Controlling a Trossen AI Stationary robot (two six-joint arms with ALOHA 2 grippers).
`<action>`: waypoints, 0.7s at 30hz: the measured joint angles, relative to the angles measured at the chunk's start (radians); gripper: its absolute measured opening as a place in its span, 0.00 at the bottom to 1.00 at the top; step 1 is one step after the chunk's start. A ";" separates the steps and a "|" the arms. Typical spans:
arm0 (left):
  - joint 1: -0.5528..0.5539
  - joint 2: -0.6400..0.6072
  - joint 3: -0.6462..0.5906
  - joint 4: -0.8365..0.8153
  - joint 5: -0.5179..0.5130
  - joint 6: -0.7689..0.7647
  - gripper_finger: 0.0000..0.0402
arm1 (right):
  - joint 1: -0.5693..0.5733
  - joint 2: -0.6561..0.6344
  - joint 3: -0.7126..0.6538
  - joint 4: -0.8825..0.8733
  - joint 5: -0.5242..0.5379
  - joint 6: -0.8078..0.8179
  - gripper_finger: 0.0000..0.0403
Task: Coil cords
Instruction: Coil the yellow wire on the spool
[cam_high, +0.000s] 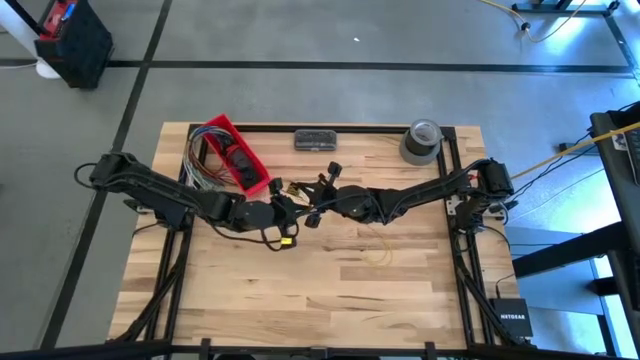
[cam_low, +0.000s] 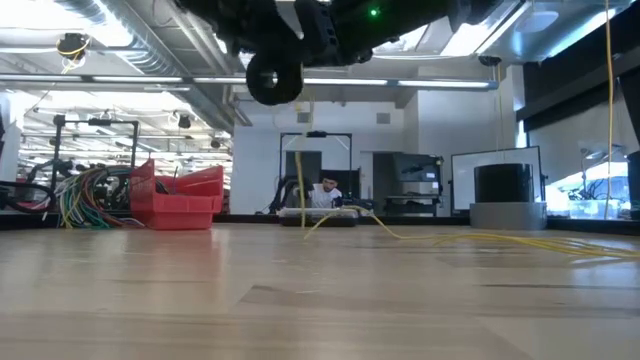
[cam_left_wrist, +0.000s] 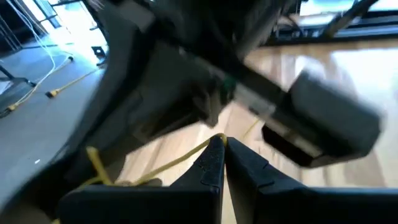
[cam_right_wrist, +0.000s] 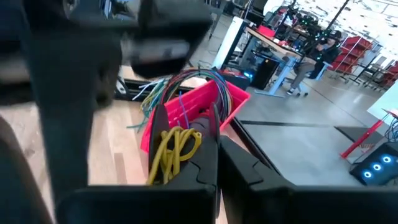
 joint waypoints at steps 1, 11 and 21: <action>0.009 0.006 0.000 -0.005 0.001 0.001 0.01 | 0.000 -0.004 0.000 0.001 0.000 0.000 0.01; 0.055 0.037 0.003 -0.023 -0.012 -0.002 0.01 | 0.001 -0.156 -0.003 -0.023 -0.018 -0.018 0.01; 0.055 0.037 0.005 -0.032 -0.004 0.024 0.01 | 0.000 -0.306 -0.190 0.159 -0.057 -0.020 0.01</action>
